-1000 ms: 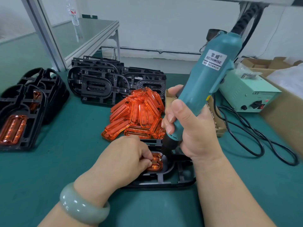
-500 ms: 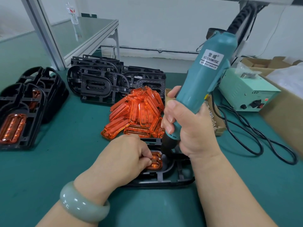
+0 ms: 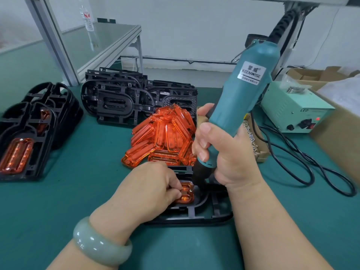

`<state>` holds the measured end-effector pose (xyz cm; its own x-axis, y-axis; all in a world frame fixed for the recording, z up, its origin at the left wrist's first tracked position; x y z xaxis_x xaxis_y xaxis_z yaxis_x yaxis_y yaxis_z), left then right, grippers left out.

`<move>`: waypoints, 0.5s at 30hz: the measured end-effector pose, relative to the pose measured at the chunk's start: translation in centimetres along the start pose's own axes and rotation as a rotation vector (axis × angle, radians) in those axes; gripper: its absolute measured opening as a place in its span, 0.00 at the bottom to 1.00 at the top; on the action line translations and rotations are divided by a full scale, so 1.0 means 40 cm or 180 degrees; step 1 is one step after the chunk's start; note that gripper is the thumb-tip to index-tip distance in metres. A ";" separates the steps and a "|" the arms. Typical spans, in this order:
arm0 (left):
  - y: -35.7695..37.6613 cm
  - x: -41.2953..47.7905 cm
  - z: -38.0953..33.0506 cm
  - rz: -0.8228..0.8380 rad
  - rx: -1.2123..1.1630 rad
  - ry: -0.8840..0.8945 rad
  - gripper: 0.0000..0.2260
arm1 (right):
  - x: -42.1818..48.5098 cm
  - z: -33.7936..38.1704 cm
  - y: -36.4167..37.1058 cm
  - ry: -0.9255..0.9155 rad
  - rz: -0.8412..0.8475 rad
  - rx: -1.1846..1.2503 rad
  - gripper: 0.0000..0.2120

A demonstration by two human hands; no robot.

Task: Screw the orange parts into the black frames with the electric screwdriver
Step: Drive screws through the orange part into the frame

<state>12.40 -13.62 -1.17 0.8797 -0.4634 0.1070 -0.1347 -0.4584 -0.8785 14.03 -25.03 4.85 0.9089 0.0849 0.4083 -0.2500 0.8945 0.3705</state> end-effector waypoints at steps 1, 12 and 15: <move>0.001 0.001 0.000 0.0022 0.0002 -0.0009 0.04 | 0.000 0.000 -0.003 0.0001 -0.0018 0.0033 0.09; -0.001 -0.002 0.001 0.0149 0.0032 -0.0206 0.04 | -0.008 0.053 0.002 -0.0296 0.0200 0.0310 0.16; -0.002 -0.003 -0.002 0.0177 0.0120 -0.0205 0.06 | -0.004 0.072 -0.028 -0.0363 -0.0038 0.0451 0.17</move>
<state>12.29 -13.58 -1.09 0.8990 -0.4371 0.0286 -0.1678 -0.4041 -0.8992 13.22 -27.31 6.76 0.8703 0.0171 0.4922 -0.2914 0.8236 0.4865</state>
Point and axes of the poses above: each hand's wrist, its own x-axis towards the middle knuckle, its own y-axis out of the palm, z = x × y, the point moved 9 cm from there along x, towards the middle knuckle, and after that the axes turned 1 degree about y, right-handed, at the moved point
